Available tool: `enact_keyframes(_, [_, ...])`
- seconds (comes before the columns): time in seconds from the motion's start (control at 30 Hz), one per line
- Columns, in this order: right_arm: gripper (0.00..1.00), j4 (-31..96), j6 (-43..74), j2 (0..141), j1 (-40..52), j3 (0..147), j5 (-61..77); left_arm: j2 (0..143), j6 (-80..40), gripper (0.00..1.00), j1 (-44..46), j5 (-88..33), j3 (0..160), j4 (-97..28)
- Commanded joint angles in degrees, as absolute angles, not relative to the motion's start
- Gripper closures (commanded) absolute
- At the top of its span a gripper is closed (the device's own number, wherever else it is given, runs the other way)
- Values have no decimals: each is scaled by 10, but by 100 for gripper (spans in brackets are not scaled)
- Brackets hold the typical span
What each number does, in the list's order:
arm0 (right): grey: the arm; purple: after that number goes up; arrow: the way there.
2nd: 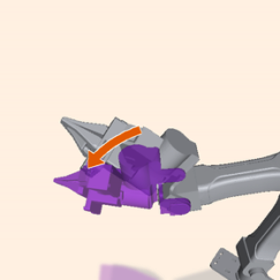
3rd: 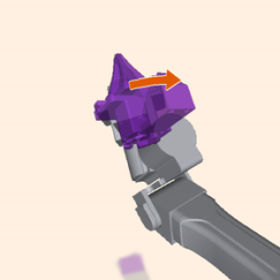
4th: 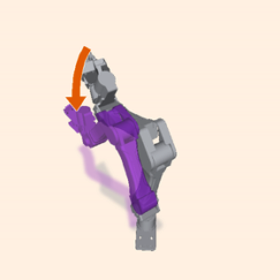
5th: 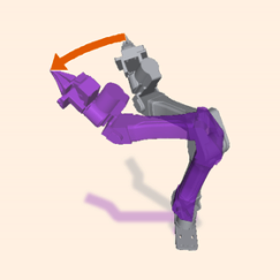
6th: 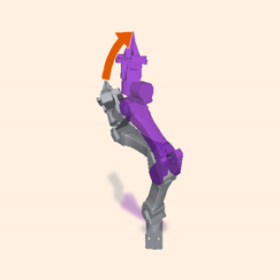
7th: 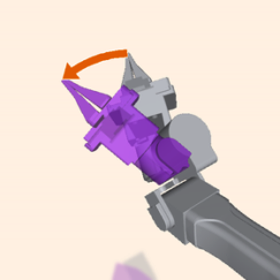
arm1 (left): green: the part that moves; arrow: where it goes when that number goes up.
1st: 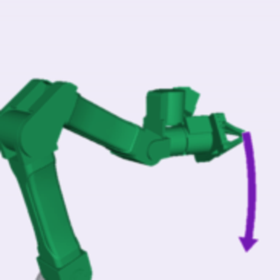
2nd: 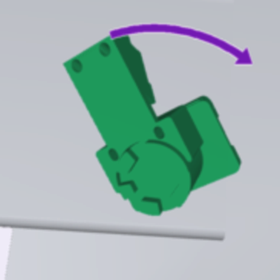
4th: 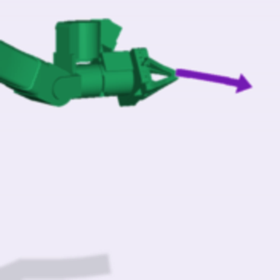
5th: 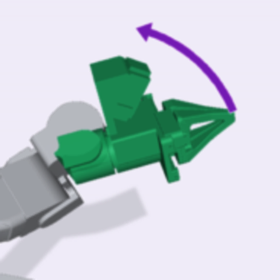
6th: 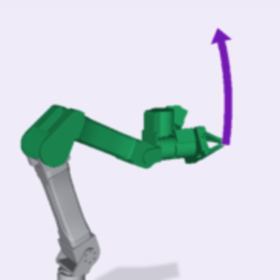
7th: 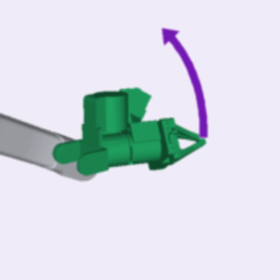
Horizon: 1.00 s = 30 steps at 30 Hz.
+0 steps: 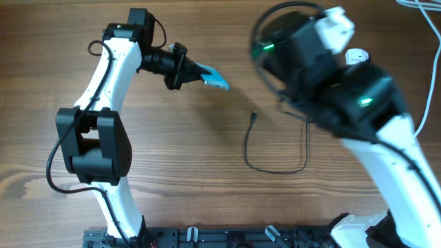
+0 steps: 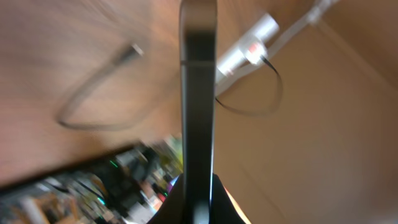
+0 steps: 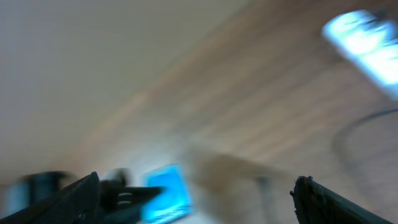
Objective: Plug charger to phone and switch on socket
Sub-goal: 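Release the phone from the right gripper and move it toward the cable, then lower the right gripper over the USB-C plug and grasp it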
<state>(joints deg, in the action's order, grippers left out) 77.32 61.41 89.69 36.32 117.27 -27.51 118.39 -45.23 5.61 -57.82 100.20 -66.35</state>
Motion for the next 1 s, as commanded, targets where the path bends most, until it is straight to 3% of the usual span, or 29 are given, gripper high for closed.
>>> enact_keyframes(0.0, [0,810,438,916,293,1169,-144,1166,-385,96,57,-465,1013,-662])
enact_keyframes(0.13, [0,813,370,944,256,1129,-71,1166,-375,96,57,-421,1013,-663])
enact_keyframes(0.47, [1,751,359,1039,254,989,14,1166,-364,96,52,-361,1013,-684])
enact_keyframes(0.7, [25,667,324,1077,254,910,91,1166,-364,96,25,-307,1013,-716])
enact_keyframes(0.97, [39,585,375,1079,256,821,89,1166,-364,96,9,-305,1013,-724])
